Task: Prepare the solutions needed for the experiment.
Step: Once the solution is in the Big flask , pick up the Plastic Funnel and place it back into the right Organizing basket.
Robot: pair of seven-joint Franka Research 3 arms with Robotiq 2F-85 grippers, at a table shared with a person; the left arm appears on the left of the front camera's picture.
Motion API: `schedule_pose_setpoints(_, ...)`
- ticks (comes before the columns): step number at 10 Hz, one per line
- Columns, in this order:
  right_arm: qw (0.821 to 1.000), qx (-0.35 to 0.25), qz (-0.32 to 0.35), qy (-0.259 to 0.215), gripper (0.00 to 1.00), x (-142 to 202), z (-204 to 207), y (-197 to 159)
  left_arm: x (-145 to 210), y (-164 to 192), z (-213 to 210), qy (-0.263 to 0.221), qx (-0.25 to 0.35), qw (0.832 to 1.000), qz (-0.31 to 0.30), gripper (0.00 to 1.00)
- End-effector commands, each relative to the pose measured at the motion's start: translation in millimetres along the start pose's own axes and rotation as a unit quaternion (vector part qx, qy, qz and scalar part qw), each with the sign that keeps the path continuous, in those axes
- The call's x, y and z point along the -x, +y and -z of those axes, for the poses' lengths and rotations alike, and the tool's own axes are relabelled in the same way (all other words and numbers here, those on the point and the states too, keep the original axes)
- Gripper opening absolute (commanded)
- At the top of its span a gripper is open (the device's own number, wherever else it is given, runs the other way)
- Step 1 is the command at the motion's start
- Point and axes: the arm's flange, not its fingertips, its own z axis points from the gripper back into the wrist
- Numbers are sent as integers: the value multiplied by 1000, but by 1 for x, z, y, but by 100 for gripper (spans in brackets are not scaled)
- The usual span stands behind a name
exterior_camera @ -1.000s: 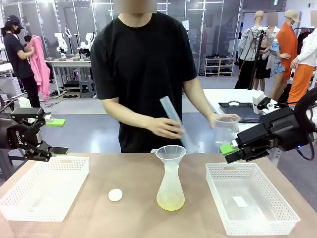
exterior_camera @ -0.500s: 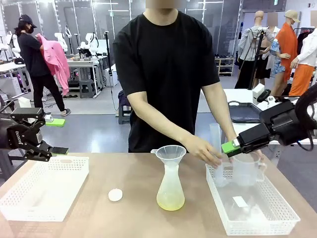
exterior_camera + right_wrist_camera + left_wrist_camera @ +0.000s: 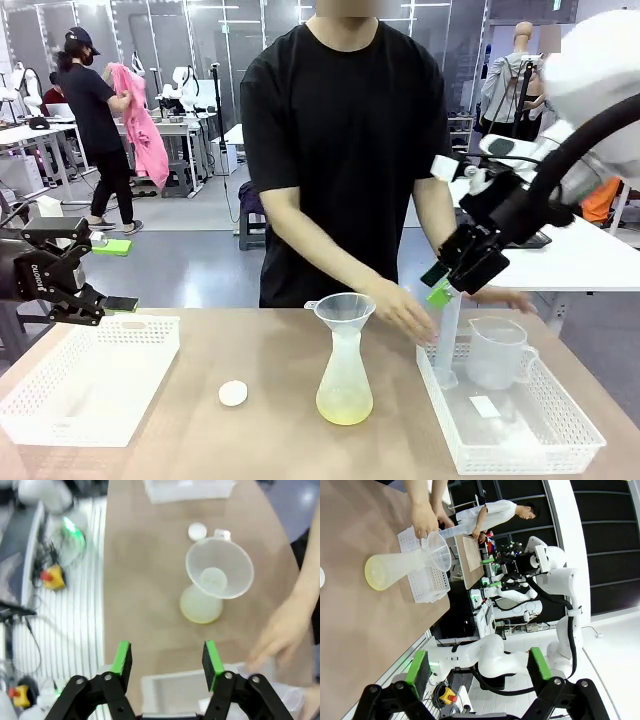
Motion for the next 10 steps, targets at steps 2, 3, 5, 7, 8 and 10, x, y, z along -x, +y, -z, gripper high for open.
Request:
schedule_pose_setpoints(2,988,69,-105,86,71,-29,15,-18,-1,-2,2,-2,11,1000,2,100)
schedule_pose_setpoints(3,987,72,-97,106,71,-35,20,-18,-1,-2,2,-2,11,1000,2,100)
schedule_pose_setpoints(5,989,54,-107,88,71,-36,12,-13,-1,-2,2,-2,11,1000,2,100)
schedule_pose_setpoints(7,989,54,-107,88,71,-36,12,-13,-1,-2,2,-2,11,1000,2,100)
schedule_pose_setpoints(8,989,54,-107,88,71,-36,12,-13,-1,-2,2,-2,11,1000,2,100)
schedule_pose_setpoints(10,989,61,-99,95,71,-37,15,-15,-1,-2,2,-2,11,1000,2,100)
